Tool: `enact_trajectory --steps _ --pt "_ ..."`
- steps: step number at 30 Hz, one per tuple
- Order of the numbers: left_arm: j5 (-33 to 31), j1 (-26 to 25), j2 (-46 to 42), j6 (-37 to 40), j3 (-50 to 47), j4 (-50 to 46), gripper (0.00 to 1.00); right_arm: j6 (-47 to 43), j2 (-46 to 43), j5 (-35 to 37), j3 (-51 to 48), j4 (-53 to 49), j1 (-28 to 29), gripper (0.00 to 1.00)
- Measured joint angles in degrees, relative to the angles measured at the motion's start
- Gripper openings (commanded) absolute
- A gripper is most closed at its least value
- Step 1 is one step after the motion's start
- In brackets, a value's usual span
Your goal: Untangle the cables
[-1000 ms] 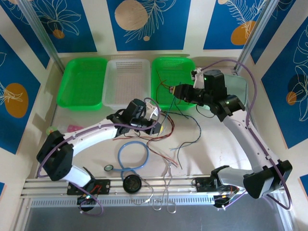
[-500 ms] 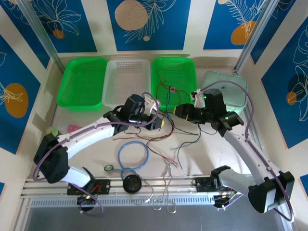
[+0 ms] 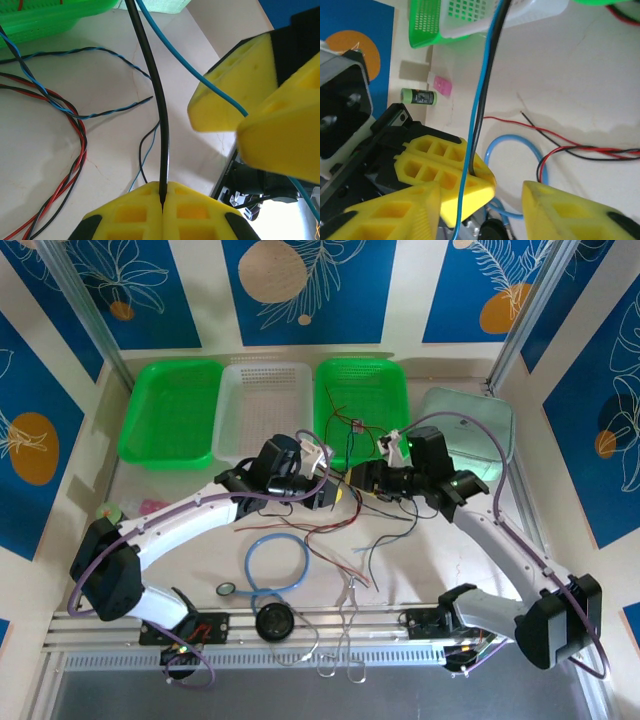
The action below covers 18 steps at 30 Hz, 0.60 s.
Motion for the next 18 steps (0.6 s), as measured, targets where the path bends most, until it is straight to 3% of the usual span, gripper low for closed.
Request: enact_trajectory --steps 2,3,11,18 --pt "0.0 0.0 0.0 0.0 0.0 -0.3 0.0 -0.2 0.7 -0.1 0.0 0.5 0.3 0.03" --pt "-0.1 0.0 0.0 0.0 0.0 -0.5 0.0 -0.1 0.9 0.0 0.0 0.4 0.4 0.0" --pt "-5.0 1.3 -2.9 1.9 2.8 -7.5 0.0 -2.2 -3.0 6.2 6.2 -6.3 -2.3 0.0" --pt "-16.7 1.8 -6.4 7.7 17.1 -20.7 0.0 -4.0 -7.7 10.5 16.8 -8.6 -4.2 0.0"
